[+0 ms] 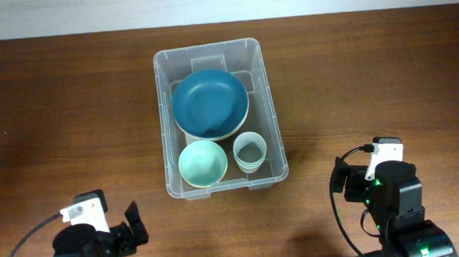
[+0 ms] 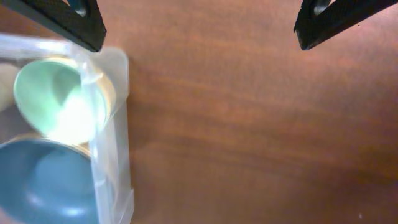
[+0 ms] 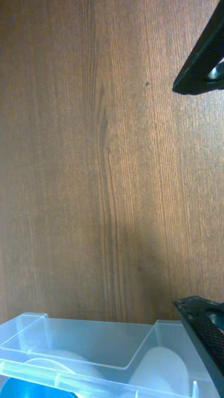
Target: Pack container
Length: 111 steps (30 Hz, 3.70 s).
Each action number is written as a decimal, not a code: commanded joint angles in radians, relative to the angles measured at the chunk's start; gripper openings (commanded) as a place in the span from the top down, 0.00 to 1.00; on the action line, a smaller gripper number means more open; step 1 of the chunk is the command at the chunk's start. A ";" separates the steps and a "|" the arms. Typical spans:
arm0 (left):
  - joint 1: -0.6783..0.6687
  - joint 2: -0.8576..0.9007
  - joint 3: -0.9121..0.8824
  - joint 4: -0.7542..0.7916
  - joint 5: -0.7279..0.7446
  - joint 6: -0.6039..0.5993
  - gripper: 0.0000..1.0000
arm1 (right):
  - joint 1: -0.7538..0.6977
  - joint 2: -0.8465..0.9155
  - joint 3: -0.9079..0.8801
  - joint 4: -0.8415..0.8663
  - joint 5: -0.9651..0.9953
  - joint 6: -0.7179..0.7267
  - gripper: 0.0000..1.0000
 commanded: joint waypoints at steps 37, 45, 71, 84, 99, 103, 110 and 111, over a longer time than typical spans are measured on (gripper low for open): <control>-0.003 -0.007 -0.001 -0.016 0.010 0.006 0.01 | -0.245 -0.570 -0.611 0.678 -0.319 -0.277 0.01; -0.003 -0.007 -0.001 -0.016 0.010 0.006 0.01 | -0.245 -0.570 -0.611 0.678 -0.319 -0.277 0.01; -0.001 -0.166 -0.337 0.576 0.087 0.217 0.01 | -0.245 -0.570 -0.611 0.678 -0.319 -0.277 0.01; -0.001 -0.364 -0.748 1.185 0.158 0.399 0.01 | -0.245 -0.570 -0.611 0.678 -0.319 -0.277 0.01; 0.000 -0.362 -0.756 1.053 0.161 0.398 0.01 | -0.245 -0.570 -0.611 0.678 -0.319 -0.277 0.01; 0.000 -0.362 -0.756 1.053 0.161 0.398 0.01 | -0.245 -0.570 -0.611 0.678 -0.319 -0.277 0.01; 0.000 -0.362 -0.756 1.053 0.161 0.398 0.00 | -0.245 -0.570 -0.611 0.678 -0.319 -0.277 0.01; 0.000 -0.362 -0.756 1.053 0.161 0.398 0.01 | -0.245 -0.570 -0.611 0.678 -0.319 -0.277 0.01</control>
